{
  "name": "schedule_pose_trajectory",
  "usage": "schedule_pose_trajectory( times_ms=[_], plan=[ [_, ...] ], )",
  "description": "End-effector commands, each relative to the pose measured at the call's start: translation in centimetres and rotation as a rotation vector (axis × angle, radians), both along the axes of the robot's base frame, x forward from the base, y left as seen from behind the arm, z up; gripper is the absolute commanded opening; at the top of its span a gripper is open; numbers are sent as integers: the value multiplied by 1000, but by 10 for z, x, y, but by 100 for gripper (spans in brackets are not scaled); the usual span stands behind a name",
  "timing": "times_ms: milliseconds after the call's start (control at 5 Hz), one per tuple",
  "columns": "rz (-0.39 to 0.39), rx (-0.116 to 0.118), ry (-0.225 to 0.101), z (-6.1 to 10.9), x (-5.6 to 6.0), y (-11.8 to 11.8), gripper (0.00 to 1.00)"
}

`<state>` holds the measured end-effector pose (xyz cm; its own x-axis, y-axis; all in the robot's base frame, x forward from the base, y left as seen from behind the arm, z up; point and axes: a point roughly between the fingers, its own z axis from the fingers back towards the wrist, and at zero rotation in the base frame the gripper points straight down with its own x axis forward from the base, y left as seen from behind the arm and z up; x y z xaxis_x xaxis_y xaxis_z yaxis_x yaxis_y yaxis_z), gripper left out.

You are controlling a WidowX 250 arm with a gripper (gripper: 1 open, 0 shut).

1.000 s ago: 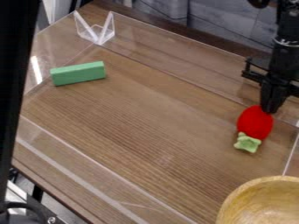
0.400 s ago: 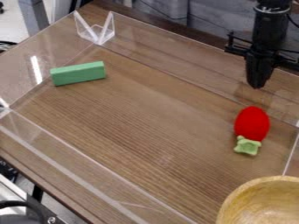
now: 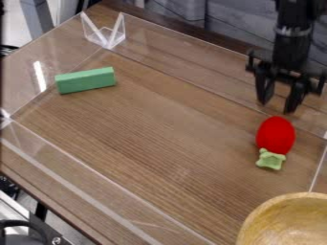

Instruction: Move the red fruit to the left

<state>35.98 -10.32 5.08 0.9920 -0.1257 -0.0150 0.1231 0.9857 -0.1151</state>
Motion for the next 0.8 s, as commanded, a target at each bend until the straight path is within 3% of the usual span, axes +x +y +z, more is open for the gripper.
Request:
schedule_pose_trajectory(
  times_ms=[0,200,600],
  plan=[
    [32,-9,-43,17,8,-6,0],
    [75,-8,-42,21,12,-7,0],
    [1,-32,-65,30,6,-7,0]
  ],
)
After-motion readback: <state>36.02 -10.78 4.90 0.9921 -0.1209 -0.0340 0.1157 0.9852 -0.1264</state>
